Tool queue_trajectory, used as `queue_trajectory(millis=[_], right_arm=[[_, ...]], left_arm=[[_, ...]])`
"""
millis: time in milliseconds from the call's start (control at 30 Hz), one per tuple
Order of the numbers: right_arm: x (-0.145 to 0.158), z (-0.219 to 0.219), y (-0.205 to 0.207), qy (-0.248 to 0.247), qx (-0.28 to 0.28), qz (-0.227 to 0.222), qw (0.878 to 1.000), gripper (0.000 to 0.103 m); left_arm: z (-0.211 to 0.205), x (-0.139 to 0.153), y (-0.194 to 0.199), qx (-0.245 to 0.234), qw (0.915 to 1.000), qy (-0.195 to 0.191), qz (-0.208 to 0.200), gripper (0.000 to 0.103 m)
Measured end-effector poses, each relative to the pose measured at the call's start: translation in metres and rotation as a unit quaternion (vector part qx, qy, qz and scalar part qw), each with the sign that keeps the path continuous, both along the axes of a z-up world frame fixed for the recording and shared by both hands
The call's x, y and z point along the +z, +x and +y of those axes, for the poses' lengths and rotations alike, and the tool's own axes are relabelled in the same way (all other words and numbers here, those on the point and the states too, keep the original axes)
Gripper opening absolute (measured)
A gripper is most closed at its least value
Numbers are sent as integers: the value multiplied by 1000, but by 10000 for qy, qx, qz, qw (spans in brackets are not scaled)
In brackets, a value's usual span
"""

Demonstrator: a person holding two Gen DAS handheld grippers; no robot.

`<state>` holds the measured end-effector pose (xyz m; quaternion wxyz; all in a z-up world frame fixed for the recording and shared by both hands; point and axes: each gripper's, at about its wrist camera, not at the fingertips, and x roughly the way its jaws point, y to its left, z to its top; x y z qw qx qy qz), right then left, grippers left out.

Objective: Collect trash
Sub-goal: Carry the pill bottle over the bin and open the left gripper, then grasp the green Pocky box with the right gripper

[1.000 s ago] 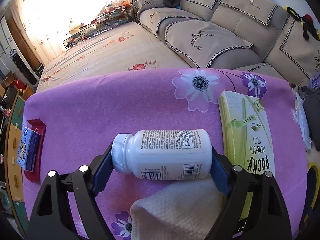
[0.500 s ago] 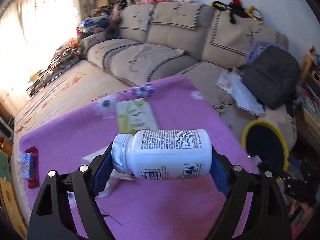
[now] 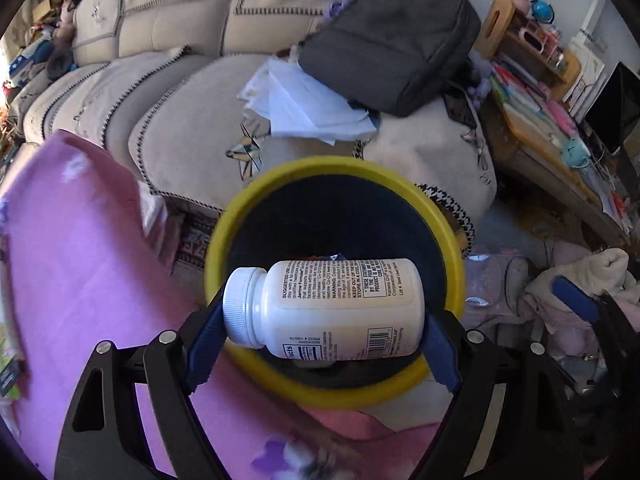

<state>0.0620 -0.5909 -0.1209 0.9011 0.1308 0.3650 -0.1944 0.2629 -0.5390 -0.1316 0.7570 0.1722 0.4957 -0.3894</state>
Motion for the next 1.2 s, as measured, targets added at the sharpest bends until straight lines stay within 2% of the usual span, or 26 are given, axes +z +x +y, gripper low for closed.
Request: queue_trajectory(millis=[200,267,433,567,667,800,900,967,1067,1200], right_arm=[[-7,-8,-11,150,-175,24,9997,78],[-11,-7,-10,191,-171,60,9997,78],[-12,1,-6,155,-123,107,9997,78],[-12,10,3,162,11,104,9998,78],[-12,21,13,163,178,84,9997,78],[-10,49,36,135,529,102,9985,78],[-1,79,59,112,948,96,9954,78],[8,100,76,185,1238,-13,9921,78],[23,137,107,365,1716,-141,9844,78],[40,192,156,562,2328,-180,9707,78]], left_arm=[[-30,-36,20,126,9994,246,215,84],[-35,-42,24,188,9991,272,253,88],[-14,-27,26,302,9993,-115,172,90],[42,16,6,492,9969,-561,-263,90],[97,45,-14,775,9916,-843,-605,93],[171,70,-37,1203,9824,-1005,-1011,96],[230,79,-47,1615,9750,-1006,-1144,96],[267,81,-53,1926,9684,-980,-1246,96],[328,82,-63,2541,9513,-908,-1491,97],[393,78,-75,3111,9318,-886,-1646,97]])
